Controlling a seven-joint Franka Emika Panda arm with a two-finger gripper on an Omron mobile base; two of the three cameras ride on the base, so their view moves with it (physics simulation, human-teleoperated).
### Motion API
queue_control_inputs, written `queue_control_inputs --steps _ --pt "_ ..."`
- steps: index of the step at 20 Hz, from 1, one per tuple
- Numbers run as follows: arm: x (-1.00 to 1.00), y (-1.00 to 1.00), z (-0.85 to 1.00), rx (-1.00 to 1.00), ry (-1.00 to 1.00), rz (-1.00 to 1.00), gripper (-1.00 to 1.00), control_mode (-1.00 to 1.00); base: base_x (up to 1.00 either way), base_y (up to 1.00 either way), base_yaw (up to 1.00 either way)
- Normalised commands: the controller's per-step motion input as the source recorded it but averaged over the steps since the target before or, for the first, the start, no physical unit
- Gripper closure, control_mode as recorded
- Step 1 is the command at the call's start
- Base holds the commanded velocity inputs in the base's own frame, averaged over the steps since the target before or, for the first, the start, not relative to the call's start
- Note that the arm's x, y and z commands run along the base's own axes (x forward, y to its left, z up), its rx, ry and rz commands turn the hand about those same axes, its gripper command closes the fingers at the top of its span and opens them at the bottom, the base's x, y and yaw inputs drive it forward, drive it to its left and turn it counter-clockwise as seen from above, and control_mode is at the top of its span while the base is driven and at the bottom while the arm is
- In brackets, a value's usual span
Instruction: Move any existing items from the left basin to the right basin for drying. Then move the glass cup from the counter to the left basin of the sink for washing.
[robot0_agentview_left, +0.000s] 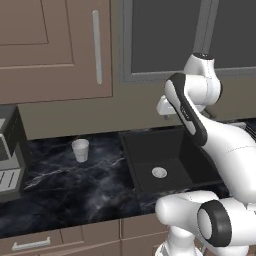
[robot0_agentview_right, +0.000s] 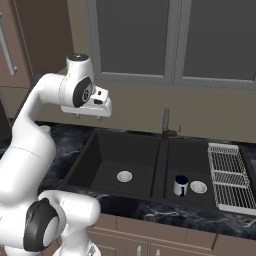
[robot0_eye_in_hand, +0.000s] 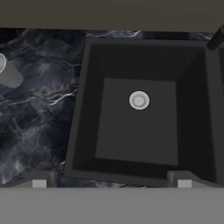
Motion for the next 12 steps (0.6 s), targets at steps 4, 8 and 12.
queue_control_inputs --steps 4,8,12 --pt "0.00 0.00 0.00 0.00 0.00 0.00 -1.00 -1.00 0.00 0.00 0.00" --pt "0.00 0.00 0.00 0.00 0.00 0.00 -1.00 -1.00 0.00 0.00 0.00" --pt "0.00 0.00 0.00 0.00 0.00 0.00 -1.00 -1.00 0.00 0.00 0.00"
